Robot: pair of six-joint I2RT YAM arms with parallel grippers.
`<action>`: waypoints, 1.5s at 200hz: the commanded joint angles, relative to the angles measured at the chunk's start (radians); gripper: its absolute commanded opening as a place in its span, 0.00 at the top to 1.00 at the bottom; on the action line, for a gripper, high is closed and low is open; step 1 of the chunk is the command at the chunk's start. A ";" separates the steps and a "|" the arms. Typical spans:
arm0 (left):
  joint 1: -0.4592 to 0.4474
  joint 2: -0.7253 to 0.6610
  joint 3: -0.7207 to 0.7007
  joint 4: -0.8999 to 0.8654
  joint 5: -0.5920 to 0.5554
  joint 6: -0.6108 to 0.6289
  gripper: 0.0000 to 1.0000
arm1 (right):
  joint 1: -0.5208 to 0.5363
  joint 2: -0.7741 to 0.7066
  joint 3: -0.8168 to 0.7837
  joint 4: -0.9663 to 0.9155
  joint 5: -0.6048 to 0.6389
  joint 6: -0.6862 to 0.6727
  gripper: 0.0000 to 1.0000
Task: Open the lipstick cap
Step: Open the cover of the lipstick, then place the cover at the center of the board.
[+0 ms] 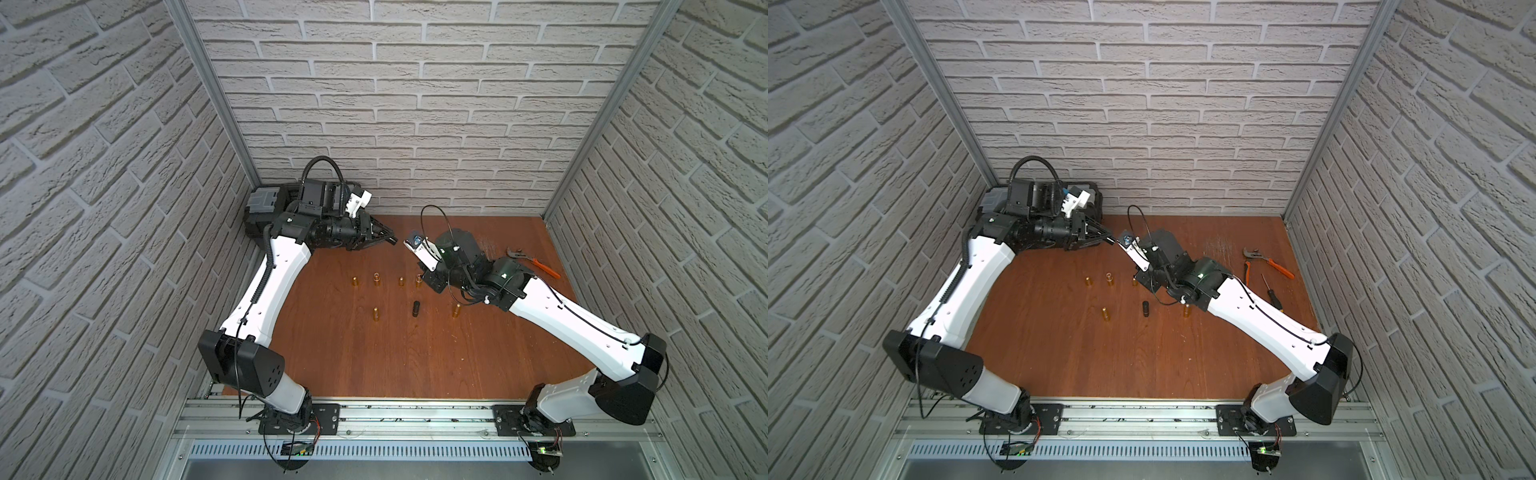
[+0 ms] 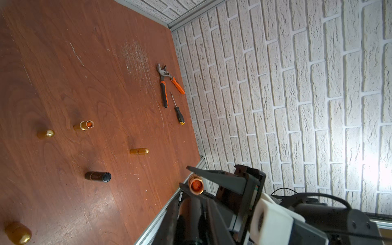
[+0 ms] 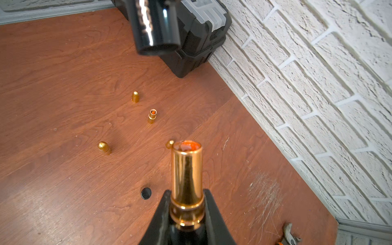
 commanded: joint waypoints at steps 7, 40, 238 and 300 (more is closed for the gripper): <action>-0.070 0.075 0.101 -0.138 -0.214 0.135 0.90 | -0.001 -0.084 -0.007 0.004 0.037 0.003 0.93; -0.193 0.259 0.162 -0.065 -0.389 0.186 0.89 | -0.001 -0.148 -0.003 -0.040 0.063 0.010 0.93; -0.504 0.901 0.590 -0.035 -0.894 0.414 0.87 | -0.001 -0.316 -0.086 -0.107 0.109 0.066 0.91; -0.527 0.948 0.603 -0.016 -0.891 0.435 0.87 | -0.001 -0.314 -0.088 -0.108 0.120 0.062 0.91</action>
